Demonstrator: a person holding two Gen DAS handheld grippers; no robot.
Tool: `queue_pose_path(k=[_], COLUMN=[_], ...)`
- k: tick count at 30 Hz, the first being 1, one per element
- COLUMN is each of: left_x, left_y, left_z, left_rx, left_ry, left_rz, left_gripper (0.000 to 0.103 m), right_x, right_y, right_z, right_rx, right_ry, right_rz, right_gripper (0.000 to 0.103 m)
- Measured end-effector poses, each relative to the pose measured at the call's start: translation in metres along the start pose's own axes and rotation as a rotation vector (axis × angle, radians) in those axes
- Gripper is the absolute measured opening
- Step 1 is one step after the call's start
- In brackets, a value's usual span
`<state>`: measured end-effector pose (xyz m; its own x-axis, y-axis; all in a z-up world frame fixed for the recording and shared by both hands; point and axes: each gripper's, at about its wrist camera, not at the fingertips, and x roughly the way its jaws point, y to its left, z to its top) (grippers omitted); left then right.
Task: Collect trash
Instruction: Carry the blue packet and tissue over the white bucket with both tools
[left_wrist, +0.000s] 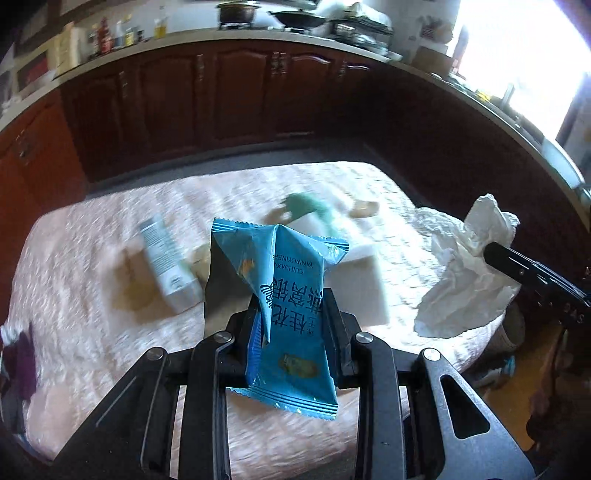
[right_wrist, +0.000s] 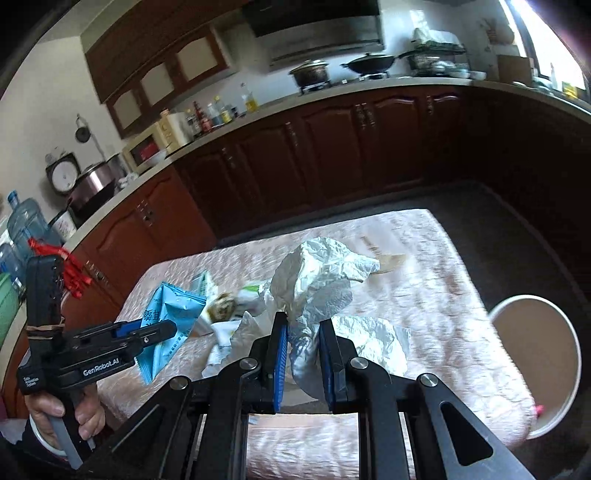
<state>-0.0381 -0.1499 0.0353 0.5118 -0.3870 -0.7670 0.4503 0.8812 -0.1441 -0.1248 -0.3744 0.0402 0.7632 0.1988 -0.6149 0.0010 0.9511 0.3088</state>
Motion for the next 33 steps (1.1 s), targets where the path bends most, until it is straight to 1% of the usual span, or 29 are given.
queue_pose_path(k=[7,9,13,19,21,25,29,33], left_x=[0.021,0.027,0.04,0.061,0.071,0.088,0.106,0.129], left_y=[-0.06,-0.079,-0.12,-0.178,-0.195,-0.229,-0.262,-0.287], left_z=[0.021,0.025,0.034,0.042,0.045,0.05,0.051,0.049], left_rx=[0.095,0.125,0.183,0.253,0.266,0.284,0.291,0.286], left_ry=[0.01,0.016,0.025,0.055,0.075,0.107,0.146,0.182], left_rz=[-0.057,-0.075,-0.111,-0.173,-0.198,-0.252,-0.291,-0.326], left_gripper=[0.026,0.026,0.026,0.026,0.026,0.026,0.026,0.027], right_x=[-0.028,-0.038,-0.057,-0.079,-0.084,-0.093,-0.093,-0.09], right_y=[-0.047,-0.064,-0.098,-0.15,-0.166,-0.201,-0.229,-0.252], right_z=[0.003,0.002,-0.002,-0.015,-0.021,-0.033,-0.042,-0.049], right_rx=[0.065,0.085,0.146,0.214,0.24,0.285,0.319,0.366], right_ry=[-0.039,-0.051,-0.069,-0.075,-0.077,-0.069,-0.038,-0.011], right_rz=[-0.086,-0.124,-0.169,-0.273,-0.297,-0.377,-0.44,-0.462], right_gripper=[0.015,0.015,0.015,0.015,0.015,0.015,0.015,0.015])
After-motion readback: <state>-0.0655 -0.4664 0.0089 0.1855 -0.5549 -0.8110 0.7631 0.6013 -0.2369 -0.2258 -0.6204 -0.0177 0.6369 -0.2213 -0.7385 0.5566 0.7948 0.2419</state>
